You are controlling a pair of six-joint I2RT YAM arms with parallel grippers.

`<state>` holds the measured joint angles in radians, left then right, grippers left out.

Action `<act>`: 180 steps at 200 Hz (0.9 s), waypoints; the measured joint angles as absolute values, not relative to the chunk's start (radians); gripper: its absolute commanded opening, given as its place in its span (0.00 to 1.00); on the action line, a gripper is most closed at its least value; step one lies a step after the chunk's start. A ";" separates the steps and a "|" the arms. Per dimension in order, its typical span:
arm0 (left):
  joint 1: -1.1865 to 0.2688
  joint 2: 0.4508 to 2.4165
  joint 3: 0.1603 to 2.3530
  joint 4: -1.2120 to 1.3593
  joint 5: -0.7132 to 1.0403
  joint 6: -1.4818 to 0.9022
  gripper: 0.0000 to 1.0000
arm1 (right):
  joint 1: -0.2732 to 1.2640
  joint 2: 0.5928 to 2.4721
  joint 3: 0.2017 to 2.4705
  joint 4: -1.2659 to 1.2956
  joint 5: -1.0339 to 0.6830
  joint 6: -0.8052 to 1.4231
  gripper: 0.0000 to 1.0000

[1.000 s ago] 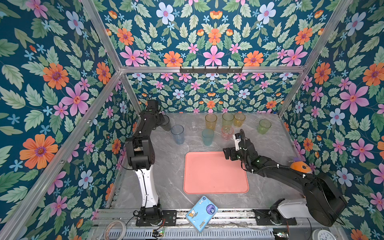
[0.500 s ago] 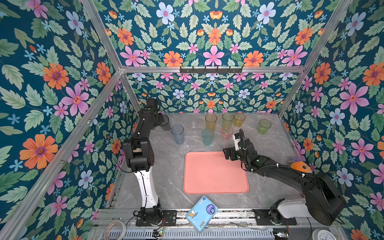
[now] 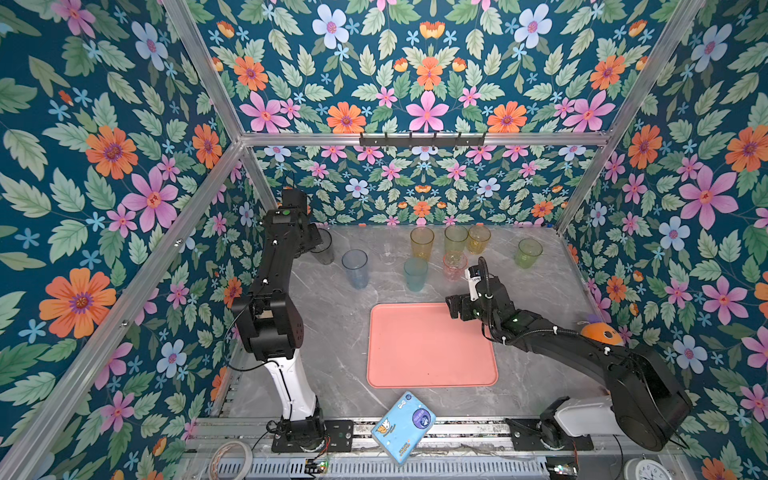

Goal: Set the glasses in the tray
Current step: 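Lift the dark grey glass with the left gripper and carry it toward the tray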

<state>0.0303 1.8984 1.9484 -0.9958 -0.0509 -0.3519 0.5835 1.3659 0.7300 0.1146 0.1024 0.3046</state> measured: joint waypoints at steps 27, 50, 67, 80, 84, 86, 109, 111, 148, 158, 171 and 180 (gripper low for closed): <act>0.026 1.821 1.906 -1.056 -0.060 -0.339 0.00 | 0.583 1.366 0.736 0.110 0.102 0.305 0.96; 0.019 1.751 1.856 -1.110 -0.081 -0.327 0.00 | 0.583 1.368 0.737 0.107 0.102 0.306 0.96; 0.011 1.695 1.819 -1.143 -0.099 -0.313 0.00 | 0.583 1.372 0.738 0.107 0.102 0.308 0.96; 0.004 1.657 1.795 -1.168 -0.110 -0.313 0.00 | 0.583 1.376 0.740 0.106 0.095 0.308 0.96; 0.000 1.644 1.786 -1.174 -0.112 -0.311 0.00 | 0.583 1.378 0.741 0.103 0.096 0.308 0.96; -0.002 1.636 1.781 -1.176 -0.113 -0.310 0.00 | 0.583 1.378 0.741 0.102 0.096 0.308 0.96; -0.029 1.574 1.737 -1.198 -0.121 -0.309 0.00 | 0.583 1.386 0.748 0.097 0.096 0.309 0.96; -0.031 1.569 1.734 -1.200 -0.122 -0.309 0.00 | 0.583 1.387 0.748 0.096 0.096 0.309 0.96; -0.118 1.496 1.674 -1.230 -0.126 -0.310 0.00 | 0.583 1.396 0.756 0.084 0.096 0.311 0.96; -0.150 1.485 1.661 -1.232 -0.130 -0.314 0.00 | 0.583 1.399 0.757 0.078 0.096 0.311 0.96; -0.193 1.475 1.650 -1.233 -0.133 -0.321 0.00 | 0.583 1.401 0.758 0.072 0.096 0.311 0.96; -0.223 1.472 1.643 -1.232 -0.133 -0.335 0.00 | 0.583 1.401 0.758 0.071 0.096 0.311 0.96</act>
<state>-0.2230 1.4719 1.6428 -1.2320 -0.1329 -0.3347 0.5835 1.4014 0.7582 0.0711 0.0963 0.3115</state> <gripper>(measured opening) 0.090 0.957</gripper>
